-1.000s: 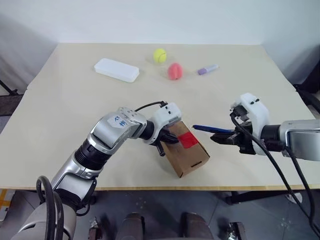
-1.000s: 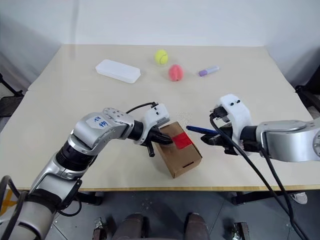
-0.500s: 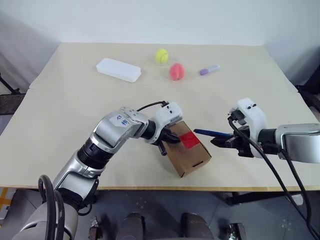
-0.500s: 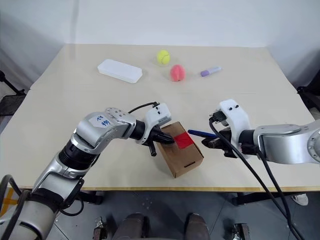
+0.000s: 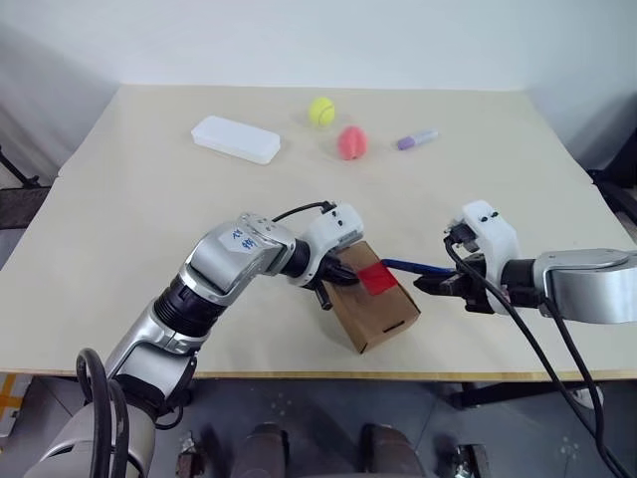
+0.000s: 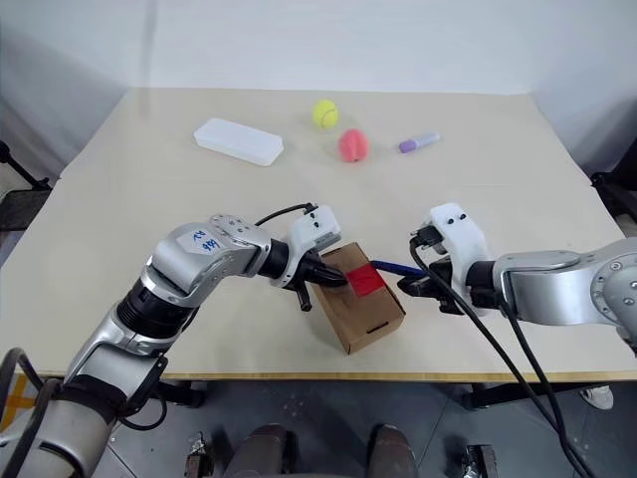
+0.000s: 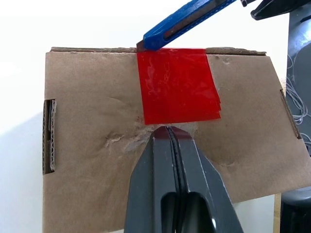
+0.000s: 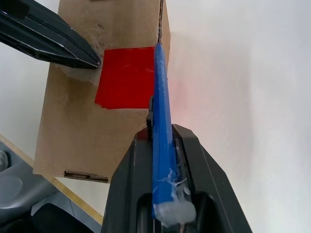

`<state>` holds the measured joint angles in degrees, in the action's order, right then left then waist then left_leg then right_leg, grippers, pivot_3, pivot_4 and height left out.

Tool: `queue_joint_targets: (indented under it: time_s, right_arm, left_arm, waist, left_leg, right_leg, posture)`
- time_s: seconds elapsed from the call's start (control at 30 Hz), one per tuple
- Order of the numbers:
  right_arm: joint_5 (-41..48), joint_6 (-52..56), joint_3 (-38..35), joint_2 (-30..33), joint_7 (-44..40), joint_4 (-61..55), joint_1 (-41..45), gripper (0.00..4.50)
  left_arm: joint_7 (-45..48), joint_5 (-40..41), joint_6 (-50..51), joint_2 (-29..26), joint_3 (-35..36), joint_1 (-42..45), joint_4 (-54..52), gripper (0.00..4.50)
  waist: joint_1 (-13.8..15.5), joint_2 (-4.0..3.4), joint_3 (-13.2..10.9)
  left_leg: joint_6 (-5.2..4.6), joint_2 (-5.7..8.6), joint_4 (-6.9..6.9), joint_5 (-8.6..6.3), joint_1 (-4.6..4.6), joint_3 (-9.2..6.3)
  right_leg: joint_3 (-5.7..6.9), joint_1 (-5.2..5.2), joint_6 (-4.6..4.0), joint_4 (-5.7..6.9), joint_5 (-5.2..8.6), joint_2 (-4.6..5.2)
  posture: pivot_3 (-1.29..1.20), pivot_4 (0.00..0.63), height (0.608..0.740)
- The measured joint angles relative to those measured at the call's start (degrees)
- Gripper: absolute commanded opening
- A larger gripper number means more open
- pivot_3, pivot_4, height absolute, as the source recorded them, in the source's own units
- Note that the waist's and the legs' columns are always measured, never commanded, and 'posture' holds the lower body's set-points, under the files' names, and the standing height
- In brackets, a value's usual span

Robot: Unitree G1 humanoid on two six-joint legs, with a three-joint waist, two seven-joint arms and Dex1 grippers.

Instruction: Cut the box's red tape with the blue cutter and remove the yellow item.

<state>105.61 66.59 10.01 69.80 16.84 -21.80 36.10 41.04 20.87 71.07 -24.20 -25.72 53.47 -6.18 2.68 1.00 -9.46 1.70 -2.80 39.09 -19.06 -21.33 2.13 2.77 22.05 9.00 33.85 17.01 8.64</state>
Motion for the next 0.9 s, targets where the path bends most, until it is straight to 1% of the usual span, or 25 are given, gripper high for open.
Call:
queue_joint_targets:
  time_s: [0.1, 0.2, 0.3, 0.43, 0.57, 0.6, 0.77, 0.9]
  right_arm:
    - [-0.23, 0.94, 0.00, -0.33, 0.03, 0.11, 0.55, 0.12]
    - [1.46, 0.94, 0.07, -0.11, 1.08, 0.09, 0.58, 0.12]
    - [4.80, 0.73, 0.38, 2.04, 2.47, -0.53, 0.40, 0.12]
    - [5.34, -0.28, 0.38, 4.16, 1.33, -1.78, -0.91, 0.12]
    - [5.36, -0.55, 0.33, 7.36, -1.04, -3.32, -2.13, 0.12]
    - [5.36, -0.70, 0.29, 8.49, -1.80, -3.88, -2.98, 0.12]
    - [5.36, -1.72, 0.16, 13.99, -6.17, -6.14, -6.59, 0.12]
    - [5.38, -2.75, -1.62, 18.87, -9.96, -7.64, -9.76, 0.12]
  left_arm:
    - [-0.05, 0.00, 0.01, 0.06, 0.00, 0.00, 0.00, 0.00]
    - [-0.06, 0.00, 0.01, 0.13, 0.00, 0.00, 0.00, 0.00]
    - [-0.06, 0.00, 0.07, 0.28, 0.00, -0.03, -0.04, 0.00]
    - [-0.06, 0.00, 0.14, 0.38, 0.01, -0.05, -0.06, 0.00]
    - [-0.13, 0.00, 0.22, 0.49, 0.03, -0.08, -0.08, 0.00]
    - [-0.15, 0.00, 0.22, 0.54, 0.03, -0.11, -0.13, 0.00]
    - [-0.20, 0.00, 0.31, 0.55, 0.13, -0.24, -0.26, 0.00]
    - [-0.27, 0.00, 0.34, 0.57, 0.19, -0.30, -0.33, 0.00]
  waist:
    - [0.00, 0.00, 0.00]
    - [0.04, 0.00, 0.00]
    - [0.15, 0.00, 0.00]
    - [0.16, 0.00, 0.00]
    - [0.16, 0.00, 0.00]
    - [0.24, 0.00, 0.00]
    - [0.19, 0.00, 0.00]
    - [0.18, 0.00, -0.01]
  left_leg:
    - [-0.01, 0.00, 0.00, -0.01, 0.00, 0.00]
    - [-0.03, 0.00, 0.00, -0.01, 0.00, -0.01]
    - [-0.05, 0.00, -0.02, -0.03, -0.01, -0.01]
    - [-0.10, 0.00, -0.02, -0.06, -0.01, -0.01]
    - [-0.13, 0.00, -0.03, -0.08, -0.01, -0.01]
    - [-0.15, 0.00, -0.03, -0.09, -0.01, -0.01]
    - [-0.18, 0.00, -0.04, -0.12, 0.00, -0.01]
    - [-0.18, 0.00, -0.04, -0.12, 0.00, -0.01]
  right_leg:
    - [0.00, -0.01, -0.02, -0.02, 0.01, 0.00]
    - [0.01, -0.02, -0.03, -0.04, 0.01, 0.00]
    - [0.03, -0.03, -0.04, -0.10, 0.02, 0.00]
    - [0.03, -0.07, -0.06, -0.21, 0.02, 0.00]
    - [0.04, -0.11, -0.26, -0.31, 0.09, 0.00]
    - [0.04, -0.12, -0.68, -0.33, 0.31, 0.01]
    - [0.05, -0.15, -0.69, -0.34, 0.31, 0.01]
    - [0.05, -0.15, -0.70, -0.37, 0.31, 0.01]
  posture:
    - [0.00, 0.150, 0.740]
    - [0.00, 0.150, 0.740]
    - [0.00, 0.150, 0.740]
    - [0.00, 0.150, 0.740]
    - [0.00, 0.150, 0.740]
    - [0.00, 0.150, 0.740]
    - [0.00, 0.150, 0.740]
    - [0.00, 0.150, 0.740]
